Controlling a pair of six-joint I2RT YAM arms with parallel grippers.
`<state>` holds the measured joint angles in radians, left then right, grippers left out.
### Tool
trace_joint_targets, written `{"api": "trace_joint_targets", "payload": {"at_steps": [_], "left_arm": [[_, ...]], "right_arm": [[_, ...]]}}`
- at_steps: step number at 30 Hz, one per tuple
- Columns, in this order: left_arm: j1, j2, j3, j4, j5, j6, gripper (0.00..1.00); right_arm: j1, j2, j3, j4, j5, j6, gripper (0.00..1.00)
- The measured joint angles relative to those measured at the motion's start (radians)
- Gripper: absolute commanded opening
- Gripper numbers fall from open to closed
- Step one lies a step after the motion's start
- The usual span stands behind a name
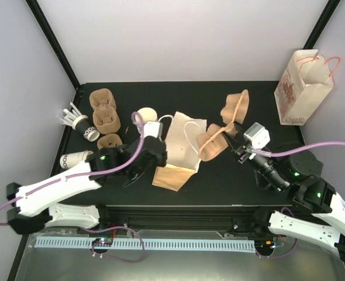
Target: Pack the takeout coffee
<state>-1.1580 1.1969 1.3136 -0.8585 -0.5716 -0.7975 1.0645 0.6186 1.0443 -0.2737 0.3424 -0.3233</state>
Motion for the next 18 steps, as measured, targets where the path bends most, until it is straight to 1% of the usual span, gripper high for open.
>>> {"api": "trace_joint_targets", "payload": {"at_steps": [4, 8, 13, 18], "left_arm": [[0.005, -0.191, -0.136, 0.042, 0.073, 0.113, 0.02], [0.005, -0.31, -0.214, 0.054, 0.12, 0.216, 0.01], [0.005, -0.373, -0.242, 0.061, 0.173, 0.326, 0.02], [0.005, -0.359, -0.246, 0.08, 0.239, 0.451, 0.02]], "right_arm": [[0.0, 0.032, 0.037, -0.065, -0.094, 0.115, 0.33], [0.0, 0.052, 0.056, -0.118, -0.19, 0.234, 0.33], [0.0, 0.077, 0.086, -0.195, -0.303, 0.371, 0.33], [0.0, 0.119, 0.172, -0.275, -0.397, 0.481, 0.33]]}}
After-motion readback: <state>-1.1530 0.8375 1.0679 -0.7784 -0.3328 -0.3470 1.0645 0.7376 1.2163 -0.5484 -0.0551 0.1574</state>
